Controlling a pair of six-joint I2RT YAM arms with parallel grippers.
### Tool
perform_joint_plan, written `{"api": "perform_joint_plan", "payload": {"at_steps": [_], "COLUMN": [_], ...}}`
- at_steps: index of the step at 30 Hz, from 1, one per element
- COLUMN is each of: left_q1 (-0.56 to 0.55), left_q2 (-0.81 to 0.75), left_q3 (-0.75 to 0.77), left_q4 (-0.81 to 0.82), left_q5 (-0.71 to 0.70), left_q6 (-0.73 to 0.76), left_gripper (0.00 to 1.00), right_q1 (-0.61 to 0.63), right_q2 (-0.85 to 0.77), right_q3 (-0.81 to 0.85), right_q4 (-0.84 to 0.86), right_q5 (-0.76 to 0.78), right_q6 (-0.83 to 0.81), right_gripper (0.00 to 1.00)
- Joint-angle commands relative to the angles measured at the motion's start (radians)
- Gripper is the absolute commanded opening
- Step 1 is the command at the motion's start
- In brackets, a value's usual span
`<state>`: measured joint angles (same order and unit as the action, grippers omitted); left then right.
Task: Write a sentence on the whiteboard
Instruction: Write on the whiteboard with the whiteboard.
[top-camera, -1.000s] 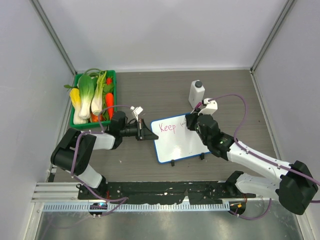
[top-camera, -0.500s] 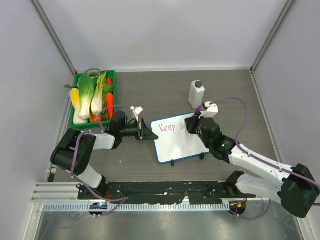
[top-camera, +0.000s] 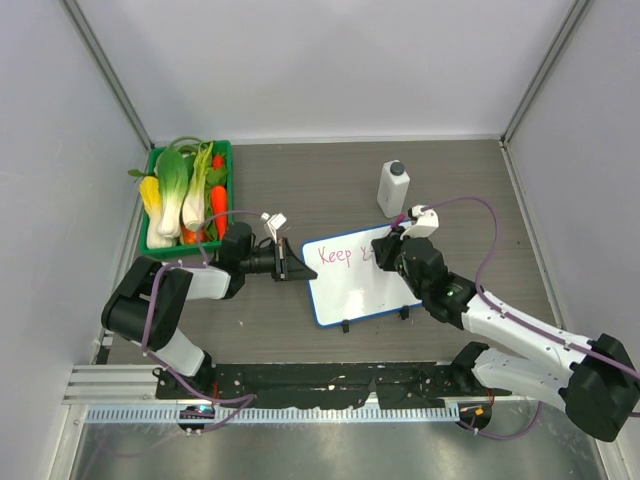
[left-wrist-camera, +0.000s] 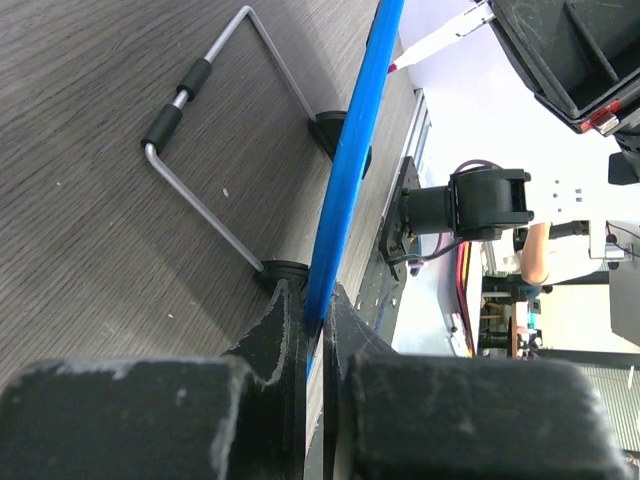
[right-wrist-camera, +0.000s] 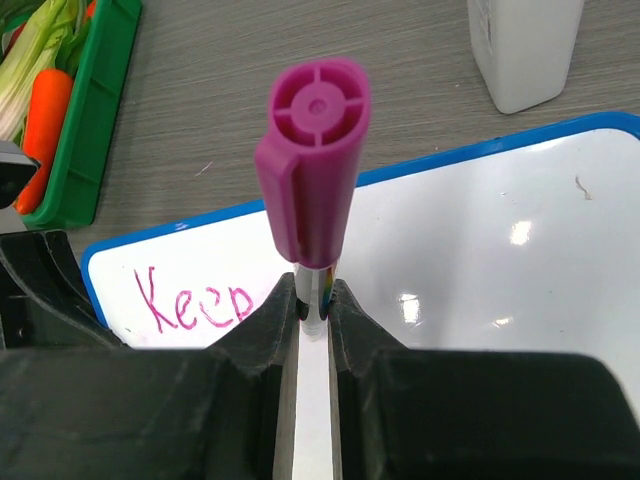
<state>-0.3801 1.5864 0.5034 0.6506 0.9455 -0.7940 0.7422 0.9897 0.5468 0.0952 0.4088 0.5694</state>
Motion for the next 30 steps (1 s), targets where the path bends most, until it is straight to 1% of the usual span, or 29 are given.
{"api": "perform_joint_plan", "payload": {"at_steps": [1,4,13,23,30], "left_q1": [-0.020,-0.022,-0.020,-0.020,-0.020], "left_q2": [-0.002,0.000,0.000,0.009,0.006], "left_q3": [0.003,0.001,0.003,0.004,0.004], "left_q4": [-0.074,-0.074,-0.075,-0.072,-0.074], "left_q5": [-0.037,-0.039,-0.037,-0.037,-0.037], "left_q6": [0.033,0.033,0.033,0.035,0.033], "left_gripper": [0.00,0.00,0.00,0.00,0.00], "right_q1": [-0.003,-0.015,-0.121,-0.132,-0.132], "right_q2": [-0.040,-0.040,0.024,0.030,0.040], "right_q3": [0.062,0.079,0.120,0.110,0.087], "right_q4": [0.012,0.020,0.046,0.061,0.061], "right_q5": [0.013,0.025,-0.048,-0.107,-0.094], "right_q6": [-0.014,-0.017,-0.028,-0.020,-0.006], "right_gripper": [0.01,0.01,0.01,0.01,0.02]}}
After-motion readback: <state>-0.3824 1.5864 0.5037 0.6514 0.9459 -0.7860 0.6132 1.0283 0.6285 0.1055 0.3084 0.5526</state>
